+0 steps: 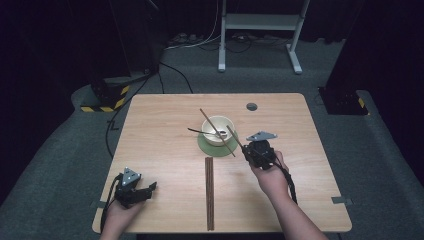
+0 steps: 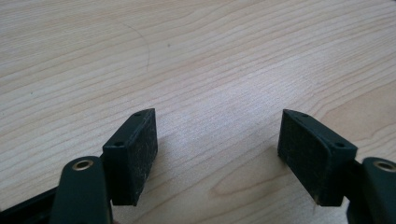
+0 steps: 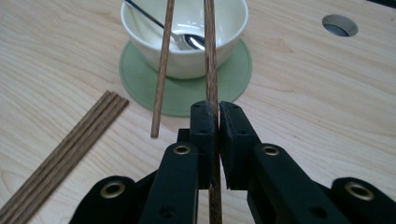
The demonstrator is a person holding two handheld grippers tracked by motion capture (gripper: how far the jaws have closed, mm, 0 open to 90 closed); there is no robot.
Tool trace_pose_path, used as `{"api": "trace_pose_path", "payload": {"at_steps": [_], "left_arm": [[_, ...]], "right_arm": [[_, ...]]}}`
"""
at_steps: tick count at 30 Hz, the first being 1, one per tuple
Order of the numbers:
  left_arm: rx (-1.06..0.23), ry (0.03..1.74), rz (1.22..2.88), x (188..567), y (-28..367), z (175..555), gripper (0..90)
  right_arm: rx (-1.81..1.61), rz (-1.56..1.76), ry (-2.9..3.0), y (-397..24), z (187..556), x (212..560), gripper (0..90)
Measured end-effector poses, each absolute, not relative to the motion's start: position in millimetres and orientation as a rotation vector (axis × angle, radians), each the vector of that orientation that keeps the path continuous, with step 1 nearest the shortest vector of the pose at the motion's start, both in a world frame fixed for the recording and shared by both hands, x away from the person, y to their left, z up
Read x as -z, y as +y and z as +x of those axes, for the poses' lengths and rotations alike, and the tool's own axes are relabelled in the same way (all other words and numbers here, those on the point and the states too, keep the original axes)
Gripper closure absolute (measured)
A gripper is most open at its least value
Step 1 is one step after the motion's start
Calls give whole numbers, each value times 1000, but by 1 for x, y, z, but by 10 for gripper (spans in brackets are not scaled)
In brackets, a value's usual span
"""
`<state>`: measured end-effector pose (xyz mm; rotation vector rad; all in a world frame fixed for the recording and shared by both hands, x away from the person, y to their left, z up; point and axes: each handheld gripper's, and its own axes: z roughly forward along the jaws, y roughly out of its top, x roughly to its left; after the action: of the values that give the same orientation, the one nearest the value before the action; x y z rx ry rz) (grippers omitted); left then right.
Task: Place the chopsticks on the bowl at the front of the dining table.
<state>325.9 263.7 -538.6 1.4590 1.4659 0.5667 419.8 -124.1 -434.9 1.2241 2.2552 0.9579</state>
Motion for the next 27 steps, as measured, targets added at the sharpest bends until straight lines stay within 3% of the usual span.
{"api": "trace_pose_path", "payload": {"at_steps": [27], "left_arm": [[-565, 1464, 1456, 539, 263, 326, 286]], "right_arm": [[-893, 1219, 2284, -68, 488, 432, 839]]}}
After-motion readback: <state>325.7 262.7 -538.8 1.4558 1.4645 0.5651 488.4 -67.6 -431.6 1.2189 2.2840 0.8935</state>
